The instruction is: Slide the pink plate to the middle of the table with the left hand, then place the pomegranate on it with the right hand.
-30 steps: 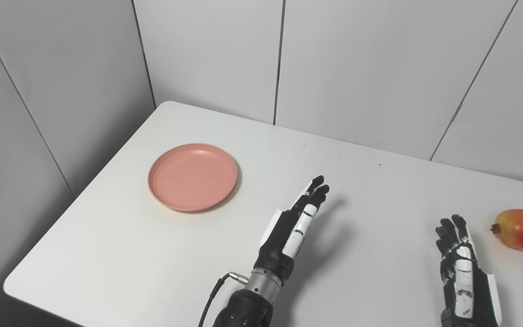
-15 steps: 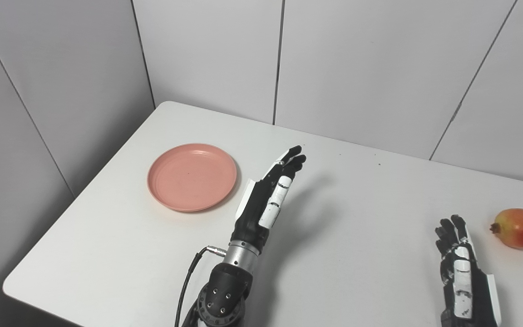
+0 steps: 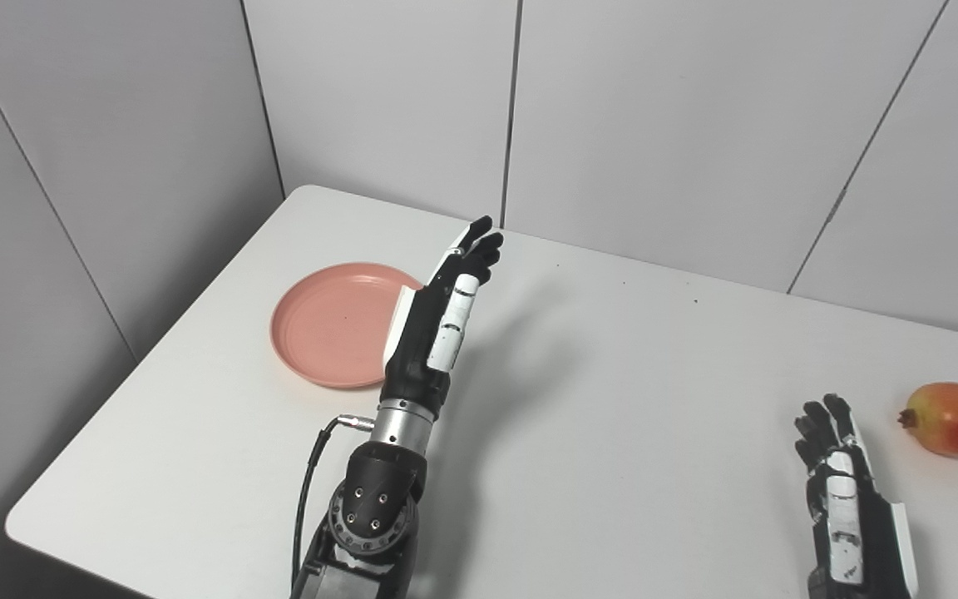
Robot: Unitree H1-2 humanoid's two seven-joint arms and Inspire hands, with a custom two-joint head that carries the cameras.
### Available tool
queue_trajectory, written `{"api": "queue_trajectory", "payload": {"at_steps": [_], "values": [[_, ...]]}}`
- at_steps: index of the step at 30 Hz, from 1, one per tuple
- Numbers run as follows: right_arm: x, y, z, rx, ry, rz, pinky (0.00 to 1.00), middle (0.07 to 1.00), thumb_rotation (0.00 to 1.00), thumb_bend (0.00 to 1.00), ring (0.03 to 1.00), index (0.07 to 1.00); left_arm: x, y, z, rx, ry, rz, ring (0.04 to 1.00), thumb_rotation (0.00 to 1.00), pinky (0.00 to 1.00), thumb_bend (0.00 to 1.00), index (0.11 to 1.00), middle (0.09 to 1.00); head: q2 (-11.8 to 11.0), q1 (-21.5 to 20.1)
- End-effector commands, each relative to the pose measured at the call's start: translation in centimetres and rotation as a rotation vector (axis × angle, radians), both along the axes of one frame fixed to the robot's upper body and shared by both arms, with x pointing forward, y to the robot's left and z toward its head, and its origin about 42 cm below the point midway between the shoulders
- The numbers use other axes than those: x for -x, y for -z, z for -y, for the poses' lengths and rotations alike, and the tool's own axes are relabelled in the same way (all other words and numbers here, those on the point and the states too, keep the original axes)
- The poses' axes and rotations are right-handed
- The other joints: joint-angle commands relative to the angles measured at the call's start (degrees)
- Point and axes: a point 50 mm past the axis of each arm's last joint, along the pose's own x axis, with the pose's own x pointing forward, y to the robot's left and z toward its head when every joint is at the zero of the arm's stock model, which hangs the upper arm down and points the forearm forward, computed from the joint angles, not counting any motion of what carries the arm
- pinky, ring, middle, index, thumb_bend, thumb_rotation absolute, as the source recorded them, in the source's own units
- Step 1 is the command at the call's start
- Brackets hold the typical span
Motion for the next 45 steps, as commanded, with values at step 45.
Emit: {"api": "queue_trajectory", "payload": {"at_steps": [45], "values": [[0.2,0.2,-0.7,-0.008,0.011,0.029,0.99,0.934,0.91,0.39,0.949,0.95,-6.4,-3.6,-13.4,-0.104,-0.24,-0.027,0.83,1.0,0.87,0.73,0.81,0.812,-0.7,1.4]]}}
